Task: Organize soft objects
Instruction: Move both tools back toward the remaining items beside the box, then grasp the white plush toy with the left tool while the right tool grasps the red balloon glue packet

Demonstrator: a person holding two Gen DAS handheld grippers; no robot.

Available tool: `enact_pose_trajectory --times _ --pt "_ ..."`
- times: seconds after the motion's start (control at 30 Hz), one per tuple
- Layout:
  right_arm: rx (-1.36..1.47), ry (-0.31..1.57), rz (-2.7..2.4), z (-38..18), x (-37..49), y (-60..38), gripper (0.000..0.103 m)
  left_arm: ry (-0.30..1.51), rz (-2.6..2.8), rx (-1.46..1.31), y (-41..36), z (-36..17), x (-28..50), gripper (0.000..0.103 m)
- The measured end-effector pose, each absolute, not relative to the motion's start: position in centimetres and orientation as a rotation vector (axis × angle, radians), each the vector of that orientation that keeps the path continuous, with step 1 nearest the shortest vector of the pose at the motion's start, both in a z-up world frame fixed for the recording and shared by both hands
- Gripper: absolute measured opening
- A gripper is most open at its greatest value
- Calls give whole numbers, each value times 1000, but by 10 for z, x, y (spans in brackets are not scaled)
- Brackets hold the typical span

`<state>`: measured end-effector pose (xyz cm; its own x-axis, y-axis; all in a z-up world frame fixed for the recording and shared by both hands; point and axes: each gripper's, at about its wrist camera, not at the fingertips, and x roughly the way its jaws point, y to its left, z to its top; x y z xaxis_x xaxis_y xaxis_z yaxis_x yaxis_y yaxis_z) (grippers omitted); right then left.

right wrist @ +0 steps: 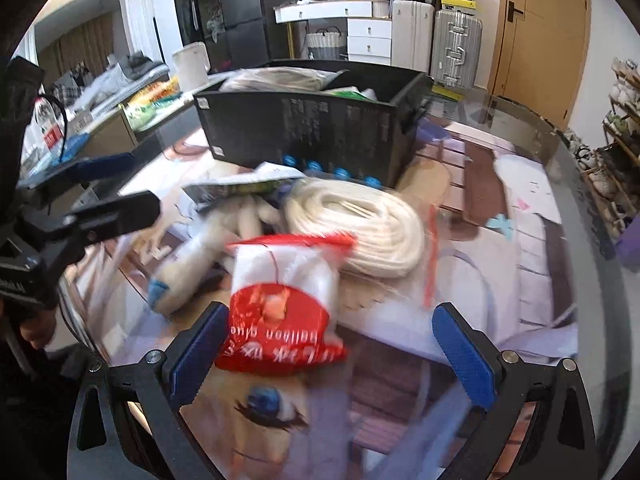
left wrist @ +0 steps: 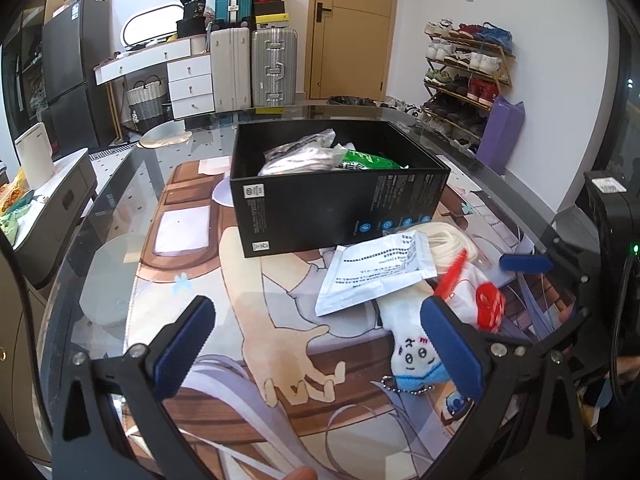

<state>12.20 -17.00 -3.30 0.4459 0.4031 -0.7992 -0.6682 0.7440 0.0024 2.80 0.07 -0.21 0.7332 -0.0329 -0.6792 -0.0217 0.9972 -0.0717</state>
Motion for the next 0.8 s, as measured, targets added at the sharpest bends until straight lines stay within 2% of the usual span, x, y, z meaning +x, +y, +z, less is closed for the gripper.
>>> enact_pose_trajectory --times 0.5,0.53,0.6,0.67,0.77,0.8 --pt "-341 866 685 -35 122 -176 101 806 -87 -83 -14 -14 31 103" --pt "-343 860 688 -35 122 -176 99 812 -88 -81 -15 -15 32 103" --pt "-333 854 712 -34 121 -177 86 817 -89 -77 -17 -16 31 103" --pt "-345 841 718 -31 119 -178 67 822 -95 -78 -19 -17 32 103" --pt "-341 841 764 -28 117 -180 49 825 -103 -83 -21 -18 33 103" --pt "-335 841 776 -28 117 -180 49 831 -108 -85 -22 -18 33 103"
